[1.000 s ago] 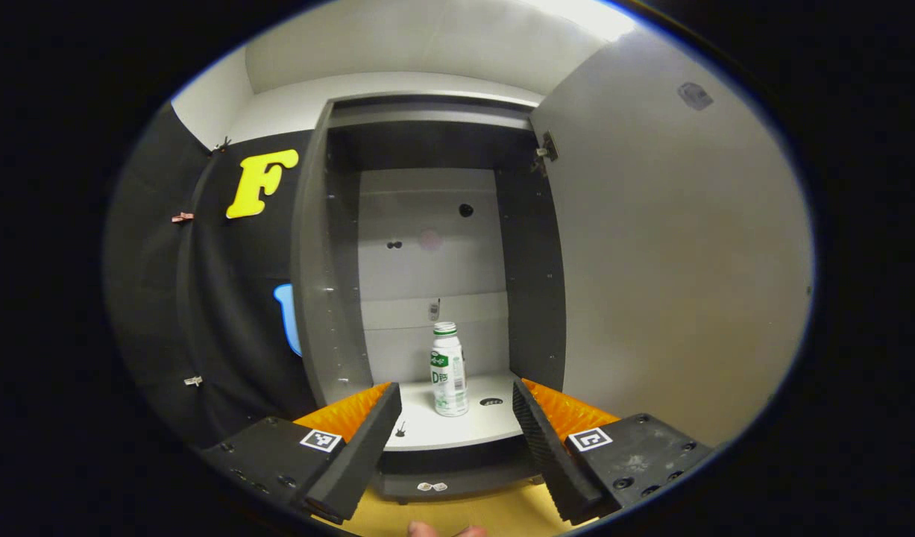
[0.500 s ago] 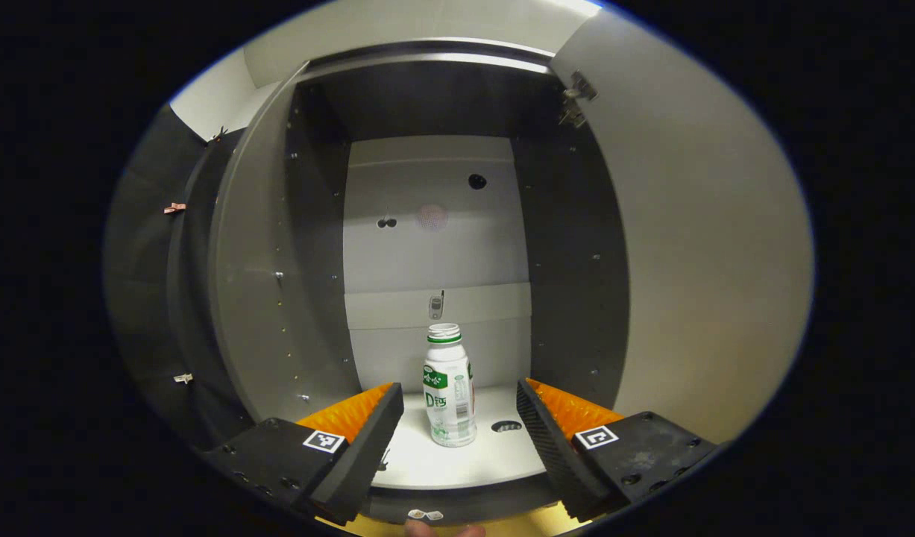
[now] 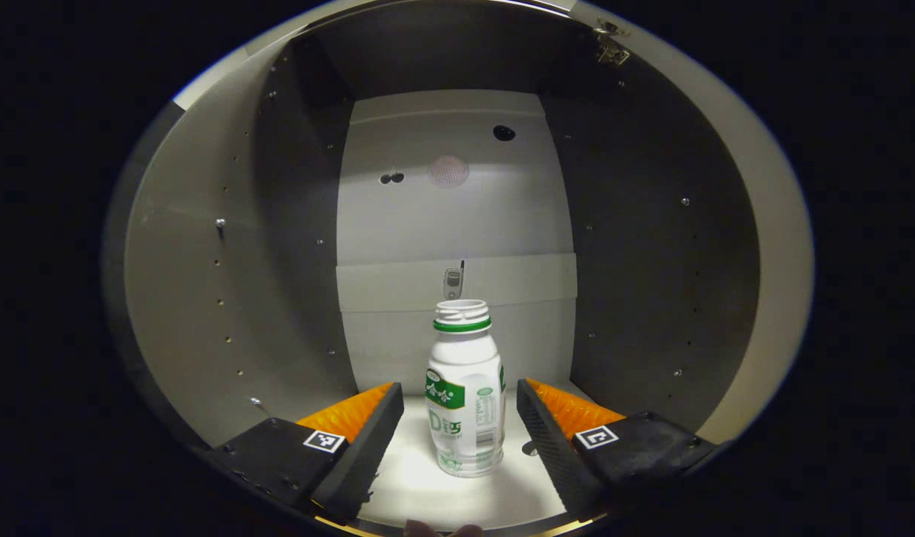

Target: Open the cabinet door with the right hand, grasp the bottle in the cabinet with the left hand and place it on the coaster, then close the cabinet door with the right hand.

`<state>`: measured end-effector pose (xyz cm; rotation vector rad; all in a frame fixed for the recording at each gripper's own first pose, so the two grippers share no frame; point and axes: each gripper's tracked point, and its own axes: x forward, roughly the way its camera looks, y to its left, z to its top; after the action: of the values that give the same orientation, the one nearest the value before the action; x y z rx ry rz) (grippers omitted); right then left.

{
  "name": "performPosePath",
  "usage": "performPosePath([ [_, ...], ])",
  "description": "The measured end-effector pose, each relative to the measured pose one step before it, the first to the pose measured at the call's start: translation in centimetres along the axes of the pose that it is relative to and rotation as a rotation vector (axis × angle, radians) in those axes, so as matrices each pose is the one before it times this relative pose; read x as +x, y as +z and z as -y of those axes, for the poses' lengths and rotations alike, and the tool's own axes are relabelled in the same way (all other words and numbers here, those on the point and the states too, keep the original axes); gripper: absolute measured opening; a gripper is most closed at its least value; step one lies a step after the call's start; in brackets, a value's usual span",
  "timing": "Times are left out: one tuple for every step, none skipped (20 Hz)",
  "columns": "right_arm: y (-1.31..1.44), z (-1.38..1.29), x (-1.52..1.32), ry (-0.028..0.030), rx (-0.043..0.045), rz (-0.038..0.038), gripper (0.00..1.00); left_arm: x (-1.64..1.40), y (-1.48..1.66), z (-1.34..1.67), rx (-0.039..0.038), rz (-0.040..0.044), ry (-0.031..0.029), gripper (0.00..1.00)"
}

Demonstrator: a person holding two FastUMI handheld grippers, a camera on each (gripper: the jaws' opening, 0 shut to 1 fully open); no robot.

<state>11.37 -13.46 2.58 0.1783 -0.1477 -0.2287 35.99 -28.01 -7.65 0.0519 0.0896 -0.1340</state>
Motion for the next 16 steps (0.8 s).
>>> performPosePath([
  [-0.210, 0.325, 0.089, -0.00598, -0.01438, 0.00098, 0.97, 0.575, -0.068, 0.107, -0.00327, 0.00126, -0.00147, 0.96],
  [-0.118, 0.337, 0.025, -0.00757, -0.01961, 0.00005, 0.97, 0.650, 0.004, 0.103, -0.00049, 0.00464, 0.00014, 0.96],
  [-0.163, 0.388, 0.064, -0.00603, -0.02380, -0.00099, 0.97, 0.586, 0.122, 0.053, 0.00116, 0.00893, -0.00143, 0.96],
  [-0.096, 0.139, 0.051, 0.00006, -0.01507, -0.00089, 0.98, 0.532, 0.080, 0.053, -0.00088, 0.00880, -0.00397, 0.96],
  [-0.136, -0.238, 0.037, 0.00554, -0.00491, -0.00579, 0.97, 0.513, 0.021, 0.275, 0.00054, 0.00842, -0.00997, 0.96],
  [-0.151, -0.211, -0.080, 0.00846, 0.01079, -0.01015, 0.97, 0.237, 0.002, -0.181, 0.00553, 0.00855, 0.00479, 0.96],
  [-0.195, -0.235, 0.139, 0.00665, 0.01494, -0.00996, 0.97, -0.534, 0.275, -0.145, -0.00020, 0.00713, -0.00074, 0.87],
  [0.016, 0.081, 0.006, -0.00071, 0.00701, -0.00270, 0.98, 0.612, -0.344, 0.341, -0.00068, -0.00009, -0.01554, 0.78],
  [0.106, 0.286, -0.011, -0.00380, -0.00382, 0.00368, 0.98, -0.235, 0.131, 0.058, 0.00277, -0.00044, -0.00879, 0.77],
  [0.146, 0.157, -0.148, -0.00399, -0.00816, 0.00656, 0.97, -0.070, 0.232, -0.136, 0.00596, 0.00110, -0.00431, 0.76],
  [0.039, -0.117, 0.018, -0.00056, -0.00643, 0.00588, 0.97, -0.350, 0.534, 0.066, 0.00368, 0.00640, -0.01039, 0.76],
  [0.017, -0.133, -0.044, 0.00032, -0.00470, 0.00019, 0.97, -0.454, 0.625, 0.209, 0.00079, 0.01346, -0.01217, 0.76],
  [-0.172, -0.096, -0.094, -0.00124, -0.00500, -0.00409, 0.97, -0.601, 0.793, 0.188, 0.00145, 0.01164, -0.01341, 0.76],
  [-0.116, -0.024, 0.004, -0.00103, -0.00739, -0.00247, 0.97, -1.240, 0.775, 0.322, 0.00782, 0.00419, -0.01055, 0.76],
  [-0.014, -0.023, 0.117, -0.00268, -0.00968, -0.00074, 0.97, -1.579, 0.761, 0.240, 0.00974, 0.00374, -0.00659, 0.76],
  [0.001, -0.027, 0.038, -0.00183, -0.00601, -0.00016, 0.97, -1.234, 0.717, -0.044, 0.00044, 0.00342, -0.00516, 0.76],
])
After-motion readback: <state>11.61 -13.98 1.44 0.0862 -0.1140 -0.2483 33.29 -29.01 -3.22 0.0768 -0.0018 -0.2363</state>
